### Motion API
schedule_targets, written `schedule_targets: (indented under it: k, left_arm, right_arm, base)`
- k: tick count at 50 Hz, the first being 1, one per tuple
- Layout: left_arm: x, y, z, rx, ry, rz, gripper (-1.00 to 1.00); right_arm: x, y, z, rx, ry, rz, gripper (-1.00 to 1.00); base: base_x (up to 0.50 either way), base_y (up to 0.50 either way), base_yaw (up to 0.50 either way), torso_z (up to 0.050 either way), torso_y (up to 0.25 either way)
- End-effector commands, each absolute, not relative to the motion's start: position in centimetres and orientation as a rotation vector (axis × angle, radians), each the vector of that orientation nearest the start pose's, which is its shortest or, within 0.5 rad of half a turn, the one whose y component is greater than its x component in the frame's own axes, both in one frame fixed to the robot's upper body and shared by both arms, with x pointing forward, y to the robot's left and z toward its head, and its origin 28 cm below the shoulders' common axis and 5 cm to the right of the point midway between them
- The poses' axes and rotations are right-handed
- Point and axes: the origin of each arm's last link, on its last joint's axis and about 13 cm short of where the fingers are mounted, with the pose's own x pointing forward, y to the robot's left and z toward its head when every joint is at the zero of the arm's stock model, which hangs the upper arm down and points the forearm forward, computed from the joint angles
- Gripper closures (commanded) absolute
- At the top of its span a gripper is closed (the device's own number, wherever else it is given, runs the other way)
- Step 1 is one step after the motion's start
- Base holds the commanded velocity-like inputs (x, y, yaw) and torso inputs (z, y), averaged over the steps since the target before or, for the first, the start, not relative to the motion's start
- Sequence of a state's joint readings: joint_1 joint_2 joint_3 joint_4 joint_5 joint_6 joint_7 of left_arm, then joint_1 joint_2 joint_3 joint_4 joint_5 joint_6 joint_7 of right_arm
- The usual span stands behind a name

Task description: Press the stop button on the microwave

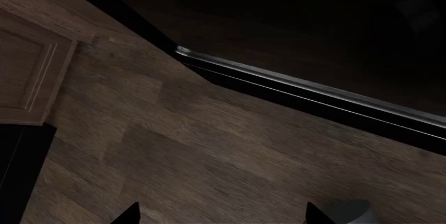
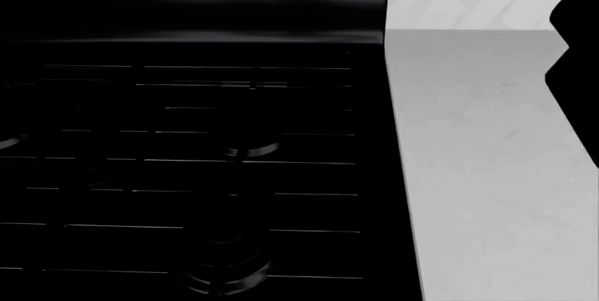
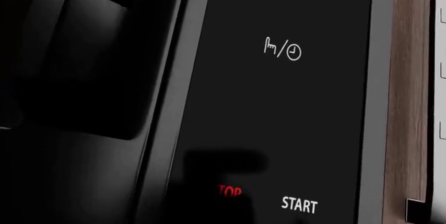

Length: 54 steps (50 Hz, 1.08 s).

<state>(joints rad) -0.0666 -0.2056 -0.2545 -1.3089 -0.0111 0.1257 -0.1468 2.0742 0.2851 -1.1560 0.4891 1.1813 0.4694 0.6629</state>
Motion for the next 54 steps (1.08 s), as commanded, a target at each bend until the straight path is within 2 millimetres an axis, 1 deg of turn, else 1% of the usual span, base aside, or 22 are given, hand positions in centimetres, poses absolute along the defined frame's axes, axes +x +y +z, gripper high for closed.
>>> schedule_targets:
  k: [1, 9, 12, 20, 26, 37, 41, 45, 48, 54]
  left_arm:
    - [5.5, 30.2, -14.9, 0.089, 1.080, 0.481, -1.00]
    - [5.5, 30.2, -14.9, 0.089, 1.080, 0.481, -1.00]
    - [5.5, 30.2, -14.9, 0.089, 1.080, 0.481, -1.00]
    - [5.5, 30.2, -14.9, 0.089, 1.080, 0.481, -1.00]
    - [5.5, 30.2, -14.9, 0.089, 1.080, 0.481, -1.00]
    - [5.5, 30.2, -14.9, 0.089, 1.080, 0.481, -1.00]
    - [5.5, 30.2, -14.9, 0.089, 1.080, 0.481, -1.00]
    - [5.5, 30.2, -14.9, 0.089, 1.080, 0.481, -1.00]
    - [5.5, 30.2, -14.9, 0.089, 1.080, 0.481, -1.00]
    - [5.5, 30.2, -14.9, 0.089, 1.080, 0.481, -1.00]
  right_arm:
    - [33.1, -4.4, 48.7, -0.190, -0.532, -0.034, 1.00]
    - [33.3, -4.2, 48.8, -0.201, -0.536, -0.037, 1.00]
    - [33.9, -4.5, 49.2, -0.197, -0.532, -0.053, 1.00]
    - [35.1, -5.0, 49.1, -0.187, -0.511, -0.075, 1.00]
    - [34.9, -5.4, 49.8, -0.173, -0.532, -0.073, 1.00]
    - [35.0, -6.4, 50.0, -0.171, -0.545, -0.089, 1.00]
    - [35.7, -7.1, 50.1, -0.163, -0.535, -0.113, 1.00]
    - [36.8, -7.6, 50.0, -0.158, -0.517, -0.142, 1.00]
    - [37.6, -7.7, 49.3, -0.163, -0.498, -0.148, 1.00]
    - [38.5, -8.0, 48.5, -0.168, -0.480, -0.163, 1.00]
  base:
    - [0.01, 0.00, 0.01, 0.011, 0.000]
    - [0.02, 0.00, 0.01, 0.004, 0.000]
    - [0.02, 0.00, 0.01, 0.004, 0.000]
    - [0.02, 0.00, 0.01, 0.006, 0.000]
    - [0.02, 0.01, 0.02, 0.007, 0.000]
    - [0.02, 0.01, 0.01, 0.006, 0.000]
    - [0.02, 0.01, 0.01, 0.006, 0.000]
    - [0.02, 0.01, 0.01, 0.005, 0.000]
    - [0.02, 0.00, 0.01, 0.004, 0.000]
    - [0.02, 0.01, 0.01, 0.008, 0.000]
